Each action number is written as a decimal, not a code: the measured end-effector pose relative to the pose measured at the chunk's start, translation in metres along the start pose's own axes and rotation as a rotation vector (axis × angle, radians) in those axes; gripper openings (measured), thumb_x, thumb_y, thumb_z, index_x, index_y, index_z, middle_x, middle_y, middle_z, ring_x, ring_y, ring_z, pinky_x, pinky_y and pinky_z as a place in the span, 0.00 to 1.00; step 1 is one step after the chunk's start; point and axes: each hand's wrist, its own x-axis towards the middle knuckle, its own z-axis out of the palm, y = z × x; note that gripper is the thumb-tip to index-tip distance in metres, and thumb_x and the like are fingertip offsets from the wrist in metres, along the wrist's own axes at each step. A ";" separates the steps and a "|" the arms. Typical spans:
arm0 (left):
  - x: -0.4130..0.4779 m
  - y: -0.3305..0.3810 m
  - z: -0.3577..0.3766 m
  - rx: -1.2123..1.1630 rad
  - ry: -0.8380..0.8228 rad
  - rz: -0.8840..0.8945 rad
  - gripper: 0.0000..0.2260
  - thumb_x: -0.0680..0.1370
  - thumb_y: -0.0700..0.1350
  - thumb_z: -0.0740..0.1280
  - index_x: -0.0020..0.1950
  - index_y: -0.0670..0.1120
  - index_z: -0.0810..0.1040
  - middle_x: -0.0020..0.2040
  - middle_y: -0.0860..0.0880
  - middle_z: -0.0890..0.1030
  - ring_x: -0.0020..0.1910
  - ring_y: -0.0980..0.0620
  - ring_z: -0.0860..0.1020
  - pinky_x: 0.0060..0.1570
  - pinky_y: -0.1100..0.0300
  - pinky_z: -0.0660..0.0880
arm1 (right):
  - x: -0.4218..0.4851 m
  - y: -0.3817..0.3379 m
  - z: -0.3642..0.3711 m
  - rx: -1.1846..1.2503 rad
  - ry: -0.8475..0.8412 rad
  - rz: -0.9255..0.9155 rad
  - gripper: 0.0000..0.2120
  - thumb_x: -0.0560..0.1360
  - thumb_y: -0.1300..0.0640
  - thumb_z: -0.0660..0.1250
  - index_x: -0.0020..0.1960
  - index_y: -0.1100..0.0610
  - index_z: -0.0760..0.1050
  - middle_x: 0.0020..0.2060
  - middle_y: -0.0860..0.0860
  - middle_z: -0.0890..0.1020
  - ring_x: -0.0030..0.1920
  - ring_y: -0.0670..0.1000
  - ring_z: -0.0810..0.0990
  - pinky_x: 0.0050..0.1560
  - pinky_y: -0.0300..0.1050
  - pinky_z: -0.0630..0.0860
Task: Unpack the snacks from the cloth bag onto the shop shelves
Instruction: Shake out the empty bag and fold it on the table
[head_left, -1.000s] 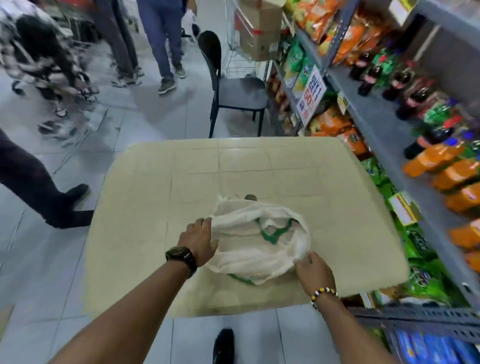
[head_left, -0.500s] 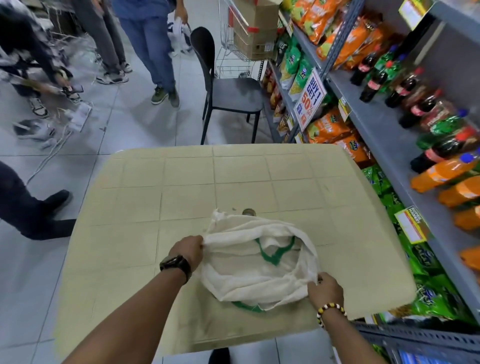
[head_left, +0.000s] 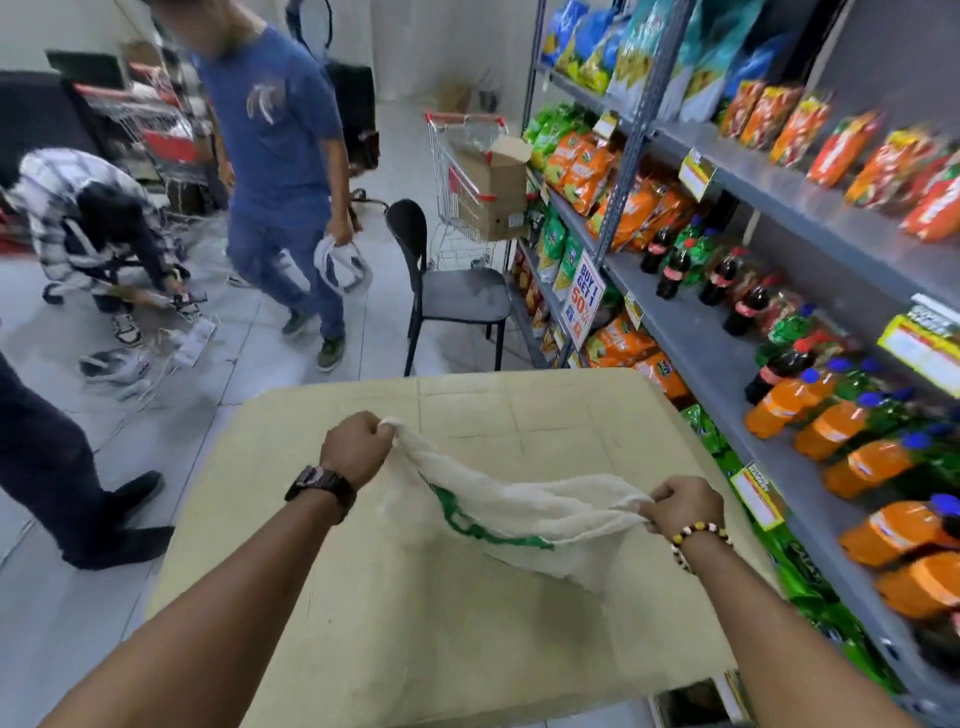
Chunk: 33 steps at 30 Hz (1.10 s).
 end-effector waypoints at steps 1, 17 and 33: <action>-0.004 0.011 -0.009 -0.152 -0.006 -0.041 0.11 0.77 0.49 0.64 0.40 0.43 0.77 0.41 0.43 0.81 0.42 0.41 0.80 0.43 0.48 0.81 | 0.003 -0.009 -0.013 0.003 0.006 -0.030 0.14 0.60 0.61 0.82 0.27 0.58 0.76 0.25 0.56 0.81 0.23 0.51 0.81 0.27 0.42 0.77; -0.065 0.065 -0.059 -0.043 0.172 -0.159 0.04 0.70 0.39 0.68 0.41 0.48 0.78 0.41 0.46 0.82 0.38 0.44 0.82 0.35 0.48 0.84 | 0.054 -0.037 -0.082 -0.227 0.000 -0.357 0.11 0.64 0.68 0.68 0.26 0.56 0.75 0.28 0.53 0.80 0.35 0.57 0.80 0.33 0.41 0.70; -0.089 0.088 -0.067 0.737 -0.194 0.015 0.24 0.73 0.41 0.65 0.69 0.54 0.75 0.67 0.49 0.77 0.65 0.47 0.76 0.64 0.56 0.74 | 0.041 -0.095 -0.098 -0.587 -0.048 -0.473 0.12 0.70 0.59 0.68 0.31 0.57 0.68 0.29 0.53 0.72 0.28 0.51 0.70 0.24 0.39 0.62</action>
